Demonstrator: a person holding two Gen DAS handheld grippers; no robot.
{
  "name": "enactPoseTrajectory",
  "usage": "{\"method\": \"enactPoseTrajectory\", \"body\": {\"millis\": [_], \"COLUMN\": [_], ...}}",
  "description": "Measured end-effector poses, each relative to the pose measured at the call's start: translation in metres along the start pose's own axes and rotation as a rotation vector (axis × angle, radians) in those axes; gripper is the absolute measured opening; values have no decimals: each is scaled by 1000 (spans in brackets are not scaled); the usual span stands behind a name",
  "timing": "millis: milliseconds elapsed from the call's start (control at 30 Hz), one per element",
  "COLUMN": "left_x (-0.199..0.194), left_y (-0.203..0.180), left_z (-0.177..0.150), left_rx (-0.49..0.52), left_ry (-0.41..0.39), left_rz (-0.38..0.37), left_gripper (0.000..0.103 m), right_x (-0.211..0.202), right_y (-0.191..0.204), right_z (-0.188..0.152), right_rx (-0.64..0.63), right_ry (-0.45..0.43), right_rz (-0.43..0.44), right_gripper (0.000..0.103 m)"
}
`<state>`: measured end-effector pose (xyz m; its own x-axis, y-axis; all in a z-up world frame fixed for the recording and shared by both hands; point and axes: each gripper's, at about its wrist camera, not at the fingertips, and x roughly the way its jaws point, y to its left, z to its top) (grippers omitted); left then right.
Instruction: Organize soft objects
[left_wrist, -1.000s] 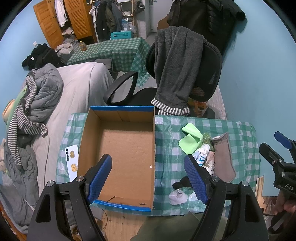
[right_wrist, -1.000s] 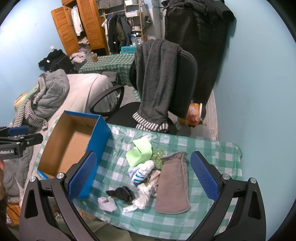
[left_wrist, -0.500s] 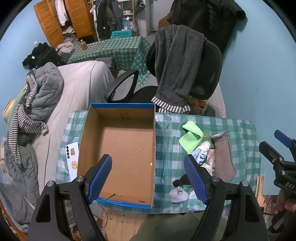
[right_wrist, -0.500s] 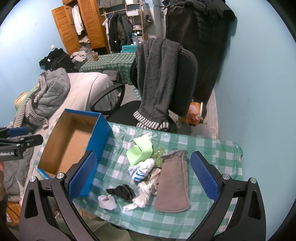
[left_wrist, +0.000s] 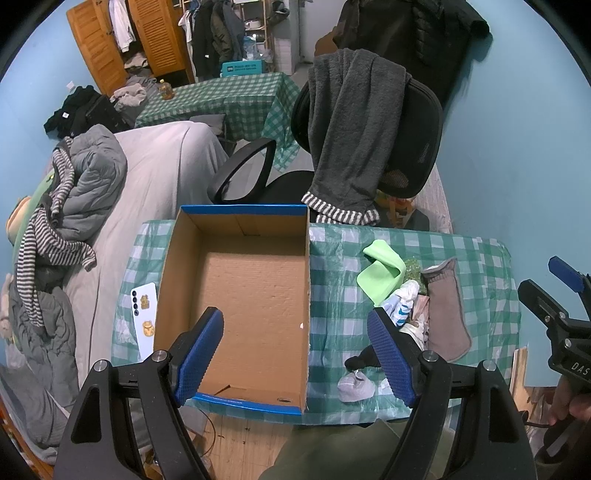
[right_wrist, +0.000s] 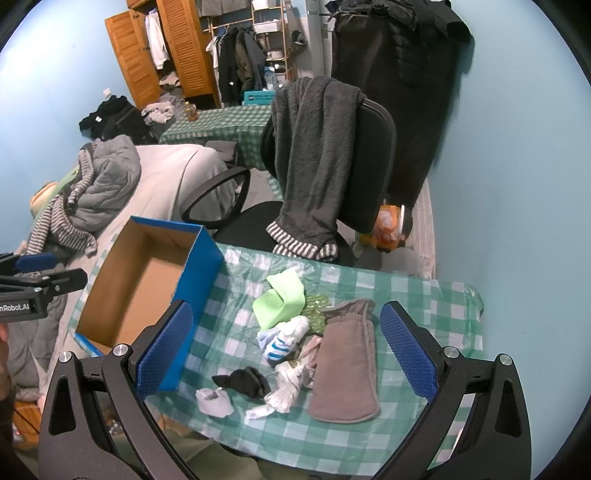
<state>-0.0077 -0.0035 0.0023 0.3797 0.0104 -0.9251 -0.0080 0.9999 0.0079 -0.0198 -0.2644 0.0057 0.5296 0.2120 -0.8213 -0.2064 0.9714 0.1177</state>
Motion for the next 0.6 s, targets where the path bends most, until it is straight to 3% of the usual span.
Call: {"method": "enactPoseTrajectory", "body": {"millis": [600], "left_x": [1], "left_y": [0], "left_z": [-1], "left_rx": [2], "left_ry": [2], "left_rz": [1], "left_gripper": [82], "right_x": [-1], "right_y": [0], "right_z": [-2], "right_rx": [2], "right_ry": [-1], "right_rz": [-2], "right_gripper": [101]}}
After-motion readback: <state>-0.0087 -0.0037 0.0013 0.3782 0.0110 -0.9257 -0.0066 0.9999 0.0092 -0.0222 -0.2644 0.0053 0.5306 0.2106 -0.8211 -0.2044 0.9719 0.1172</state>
